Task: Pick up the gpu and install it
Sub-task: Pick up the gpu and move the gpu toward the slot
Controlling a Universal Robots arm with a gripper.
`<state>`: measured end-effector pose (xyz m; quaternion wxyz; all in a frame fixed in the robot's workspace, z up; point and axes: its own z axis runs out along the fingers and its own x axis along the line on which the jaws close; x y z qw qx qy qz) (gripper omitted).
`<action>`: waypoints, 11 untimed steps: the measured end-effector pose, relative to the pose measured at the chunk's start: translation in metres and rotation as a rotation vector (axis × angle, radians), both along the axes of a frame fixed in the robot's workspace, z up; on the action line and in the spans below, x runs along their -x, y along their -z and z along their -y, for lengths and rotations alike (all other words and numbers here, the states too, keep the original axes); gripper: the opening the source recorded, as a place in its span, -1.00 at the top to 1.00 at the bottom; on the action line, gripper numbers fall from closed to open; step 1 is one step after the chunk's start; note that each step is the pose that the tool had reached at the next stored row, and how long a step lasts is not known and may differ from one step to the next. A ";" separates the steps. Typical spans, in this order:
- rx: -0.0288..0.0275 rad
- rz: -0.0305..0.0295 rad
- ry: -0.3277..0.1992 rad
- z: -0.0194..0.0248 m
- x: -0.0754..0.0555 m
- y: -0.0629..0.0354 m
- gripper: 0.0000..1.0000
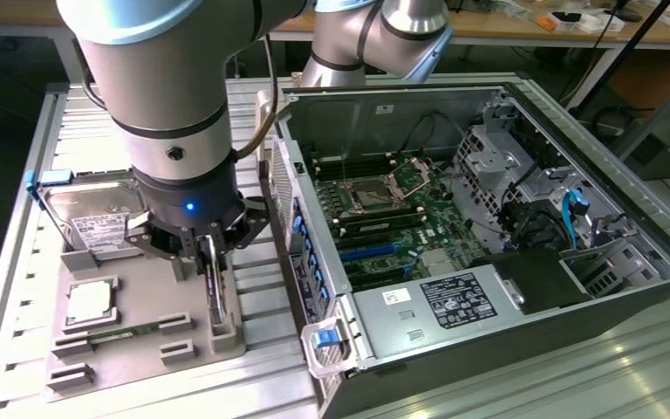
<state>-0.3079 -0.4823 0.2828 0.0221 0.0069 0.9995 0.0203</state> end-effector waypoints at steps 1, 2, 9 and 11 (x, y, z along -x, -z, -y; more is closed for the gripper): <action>-0.0003 0.0003 0.000 0.0000 0.000 0.0000 0.47; -0.0001 0.0001 0.000 0.0000 0.000 -0.0003 0.47; 0.0000 0.0000 0.000 0.0000 0.000 -0.0017 0.47; 0.0003 -0.0003 0.000 0.0000 0.000 -0.0032 0.47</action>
